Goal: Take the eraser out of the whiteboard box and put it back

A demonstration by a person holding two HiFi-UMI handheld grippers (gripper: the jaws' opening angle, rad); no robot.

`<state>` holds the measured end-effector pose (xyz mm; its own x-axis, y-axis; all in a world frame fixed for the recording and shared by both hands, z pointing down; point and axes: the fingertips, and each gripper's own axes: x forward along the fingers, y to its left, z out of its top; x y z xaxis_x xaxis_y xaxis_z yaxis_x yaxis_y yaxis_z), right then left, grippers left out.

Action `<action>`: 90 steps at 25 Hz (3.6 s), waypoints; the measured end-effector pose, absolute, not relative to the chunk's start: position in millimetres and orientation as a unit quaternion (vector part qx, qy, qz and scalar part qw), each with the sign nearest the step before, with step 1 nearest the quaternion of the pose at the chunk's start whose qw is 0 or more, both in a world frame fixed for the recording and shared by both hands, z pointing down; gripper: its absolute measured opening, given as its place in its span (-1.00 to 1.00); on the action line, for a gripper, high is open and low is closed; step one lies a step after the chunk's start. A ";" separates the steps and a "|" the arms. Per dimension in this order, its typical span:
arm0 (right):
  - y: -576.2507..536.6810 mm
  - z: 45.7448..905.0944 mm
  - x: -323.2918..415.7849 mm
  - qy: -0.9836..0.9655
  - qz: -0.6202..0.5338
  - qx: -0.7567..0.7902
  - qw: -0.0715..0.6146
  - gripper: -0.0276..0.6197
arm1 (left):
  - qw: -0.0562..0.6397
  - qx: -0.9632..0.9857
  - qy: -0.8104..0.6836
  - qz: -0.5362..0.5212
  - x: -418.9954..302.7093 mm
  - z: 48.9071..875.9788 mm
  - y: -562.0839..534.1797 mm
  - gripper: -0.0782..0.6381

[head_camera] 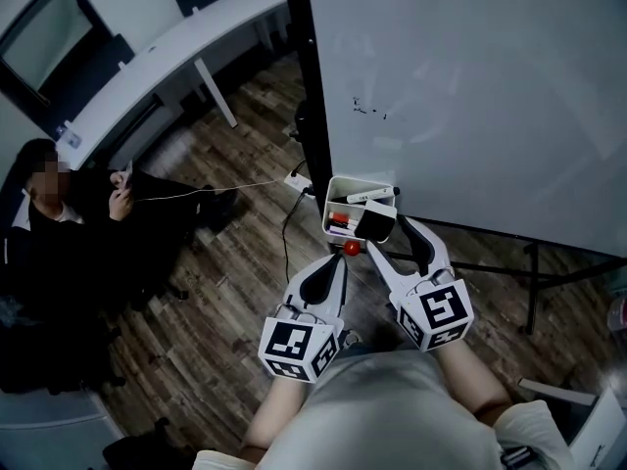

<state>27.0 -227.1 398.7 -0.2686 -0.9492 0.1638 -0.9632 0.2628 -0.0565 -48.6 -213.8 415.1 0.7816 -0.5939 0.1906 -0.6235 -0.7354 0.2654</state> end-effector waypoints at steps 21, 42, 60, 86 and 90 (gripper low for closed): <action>-259.7 411.0 27.9 -0.780 0.075 0.619 0.063 -0.10 | 0.163 0.927 -0.334 0.046 -65.4 417.8 -239.4 -0.77; -256.1 406.0 30.0 -0.767 0.055 0.635 0.074 -0.19 | 0.153 0.928 -0.335 0.045 -70.8 414.3 -236.4 -0.77; -254.6 391.9 29.6 -0.770 0.041 0.633 0.063 -0.20 | 0.149 0.929 -0.336 0.044 -66.4 410.6 -232.7 -0.77; -220.9 352.6 24.3 -0.789 0.006 0.613 0.031 -0.21 | 0.139 0.918 -0.370 0.023 -66.9 393.4 -196.9 -0.77; -211.0 347.2 24.5 -0.794 0.003 0.608 0.024 -0.21 | 0.137 0.916 -0.377 0.022 -67.1 391.6 -188.6 -0.77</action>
